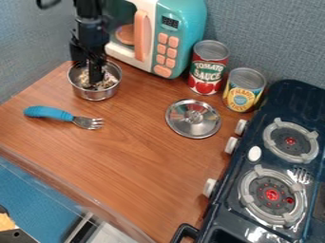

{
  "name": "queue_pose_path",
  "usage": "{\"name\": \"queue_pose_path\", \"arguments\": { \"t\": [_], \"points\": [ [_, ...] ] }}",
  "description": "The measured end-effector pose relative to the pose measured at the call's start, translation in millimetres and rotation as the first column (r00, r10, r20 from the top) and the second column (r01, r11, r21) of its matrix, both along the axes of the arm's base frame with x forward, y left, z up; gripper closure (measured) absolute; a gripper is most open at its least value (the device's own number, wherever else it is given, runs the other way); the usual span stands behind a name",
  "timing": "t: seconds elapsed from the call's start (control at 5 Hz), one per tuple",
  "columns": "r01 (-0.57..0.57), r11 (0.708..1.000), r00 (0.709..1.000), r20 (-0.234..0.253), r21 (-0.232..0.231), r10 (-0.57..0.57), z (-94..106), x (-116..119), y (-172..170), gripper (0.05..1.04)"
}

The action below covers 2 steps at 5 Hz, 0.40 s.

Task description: Take the toy from the silver pot and put it on top of the silver lid

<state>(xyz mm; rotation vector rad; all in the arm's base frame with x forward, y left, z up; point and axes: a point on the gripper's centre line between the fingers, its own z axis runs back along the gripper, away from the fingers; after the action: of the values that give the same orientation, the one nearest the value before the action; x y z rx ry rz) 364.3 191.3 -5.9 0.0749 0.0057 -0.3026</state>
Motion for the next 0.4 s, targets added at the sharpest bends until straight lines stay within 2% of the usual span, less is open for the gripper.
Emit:
{"name": "queue_pose_path", "arguments": {
  "t": [0.2, 0.4],
  "points": [
    [-0.005, 1.0, 1.0, 0.005, -0.018, 0.005, -6.7, 5.7, -1.1, 0.136],
    [0.016, 1.0, 1.0, 0.022, -0.009, -0.016, -6.6, 8.4, -0.6, 0.406]
  ]
}}
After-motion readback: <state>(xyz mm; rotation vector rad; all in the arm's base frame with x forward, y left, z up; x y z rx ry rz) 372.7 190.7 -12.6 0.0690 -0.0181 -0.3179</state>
